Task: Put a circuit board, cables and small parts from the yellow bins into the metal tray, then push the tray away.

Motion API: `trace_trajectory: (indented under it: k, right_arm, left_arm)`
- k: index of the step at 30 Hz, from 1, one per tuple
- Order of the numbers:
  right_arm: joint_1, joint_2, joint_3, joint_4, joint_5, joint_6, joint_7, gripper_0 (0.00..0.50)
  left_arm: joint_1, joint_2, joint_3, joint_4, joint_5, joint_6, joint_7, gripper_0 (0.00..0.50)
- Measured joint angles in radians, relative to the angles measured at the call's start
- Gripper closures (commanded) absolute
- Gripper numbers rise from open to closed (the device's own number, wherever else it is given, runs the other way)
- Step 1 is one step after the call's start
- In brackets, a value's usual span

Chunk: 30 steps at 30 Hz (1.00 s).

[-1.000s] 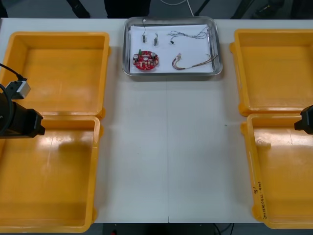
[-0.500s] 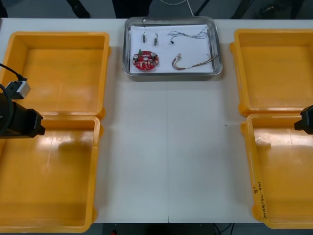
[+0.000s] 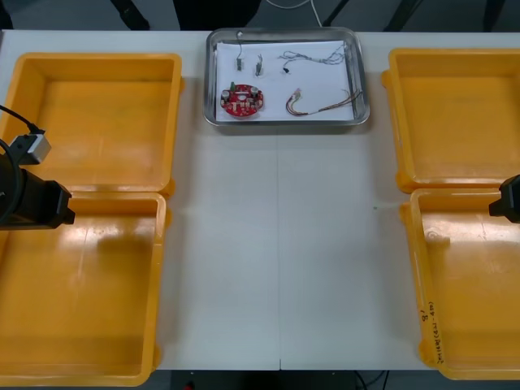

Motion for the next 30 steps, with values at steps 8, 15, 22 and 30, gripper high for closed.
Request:
trace_trajectory:
  k: [8,15,22,30]
  right_arm:
    - [0.000,0.000,0.000,0.000,0.000,0.000,0.000,0.000]
    - [0.000,0.000,0.000,0.000,0.000,0.000,0.000,0.000]
    - [0.000,0.000,0.000,0.000,0.000,0.000,0.000,0.000]
    - [0.000,0.000,0.000,0.000,0.000,0.000,0.000,0.000]
  left_arm:
    - [0.000,0.000,0.000,0.000,0.000,0.000,0.000,0.000]
    - [0.000,0.000,0.000,0.000,0.000,0.000,0.000,0.000]
    - [0.000,0.000,0.000,0.000,0.000,0.000,0.000,0.000]
    - [0.000,0.000,0.000,0.000,0.000,0.000,0.000,0.000]
